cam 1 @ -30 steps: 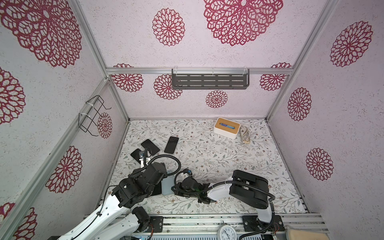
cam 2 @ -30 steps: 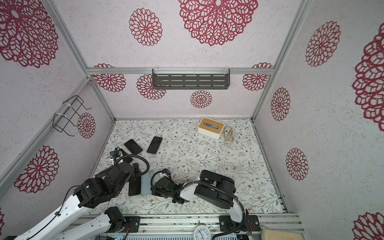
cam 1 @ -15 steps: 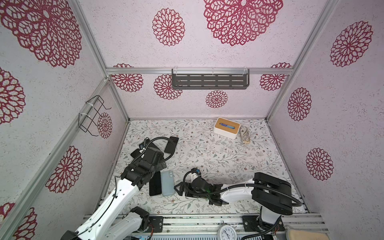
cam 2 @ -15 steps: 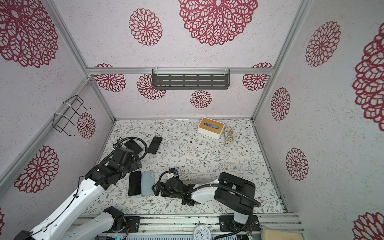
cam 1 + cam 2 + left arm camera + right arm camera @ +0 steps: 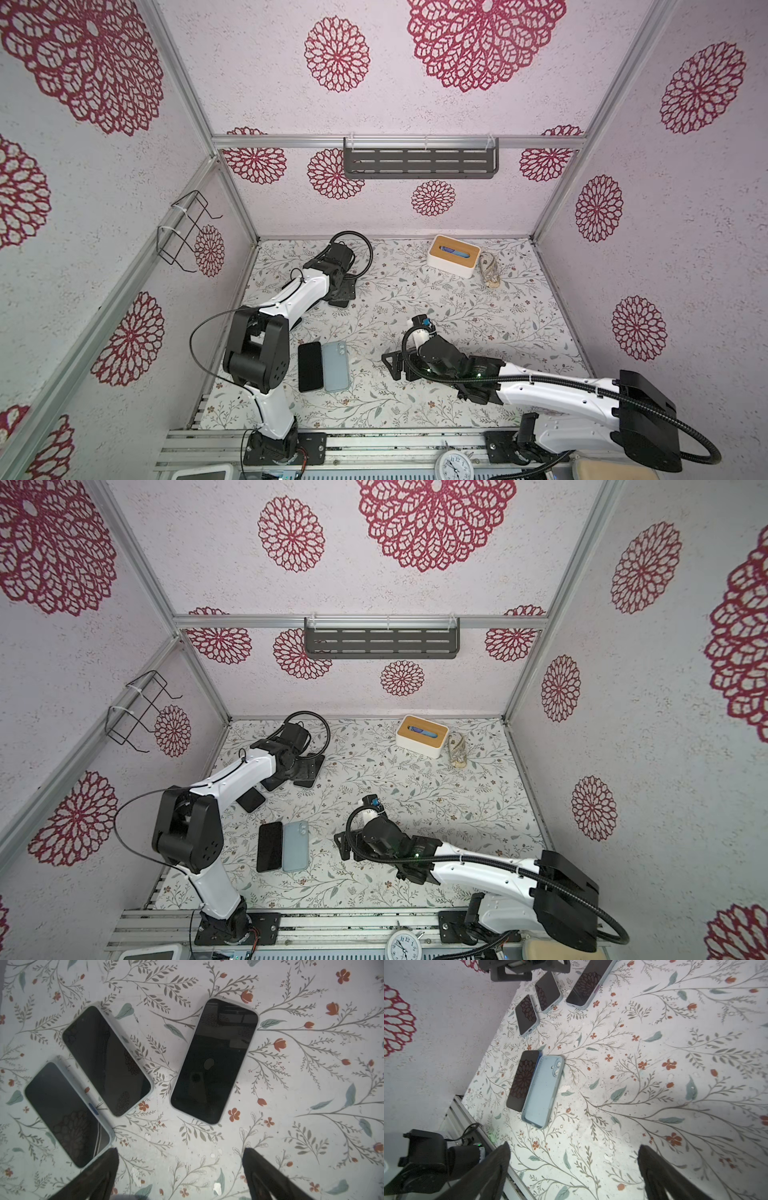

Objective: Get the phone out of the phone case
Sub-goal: 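Grasp a black phone in a pale case farther away with the left gripper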

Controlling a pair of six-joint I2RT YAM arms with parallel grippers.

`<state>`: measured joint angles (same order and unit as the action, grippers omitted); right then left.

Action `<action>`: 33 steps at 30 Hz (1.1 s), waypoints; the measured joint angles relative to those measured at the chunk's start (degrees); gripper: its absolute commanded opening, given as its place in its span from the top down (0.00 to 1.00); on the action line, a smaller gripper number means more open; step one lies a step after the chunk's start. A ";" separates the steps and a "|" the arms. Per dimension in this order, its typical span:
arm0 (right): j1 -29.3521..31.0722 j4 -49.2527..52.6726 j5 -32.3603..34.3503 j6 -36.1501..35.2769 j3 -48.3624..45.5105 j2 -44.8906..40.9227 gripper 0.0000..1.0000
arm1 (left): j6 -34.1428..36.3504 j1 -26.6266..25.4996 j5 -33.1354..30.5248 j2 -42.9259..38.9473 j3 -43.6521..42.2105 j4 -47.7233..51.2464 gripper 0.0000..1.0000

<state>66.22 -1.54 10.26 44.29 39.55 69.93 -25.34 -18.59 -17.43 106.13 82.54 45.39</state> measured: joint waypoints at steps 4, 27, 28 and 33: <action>-0.42 1.90 0.00 -1.44 -1.44 -1.90 0.01 | 2.89 0.55 1.44 5.92 6.56 1.36 0.03; -11.96 -3.65 -9.46 -6.47 2.21 8.81 0.01 | 11.41 6.71 12.28 34.10 36.57 9.42 0.00; -12.37 -4.02 -10.10 -6.80 2.93 9.49 0.01 | 11.45 6.71 12.35 34.16 36.63 9.51 0.01; -14.62 -5.68 -12.17 -7.30 5.22 12.94 0.01 | 11.85 6.67 13.35 34.56 37.13 9.86 0.11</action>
<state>51.59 -7.22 -1.91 36.99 44.77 82.87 -13.50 -11.92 -4.08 140.68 119.68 55.24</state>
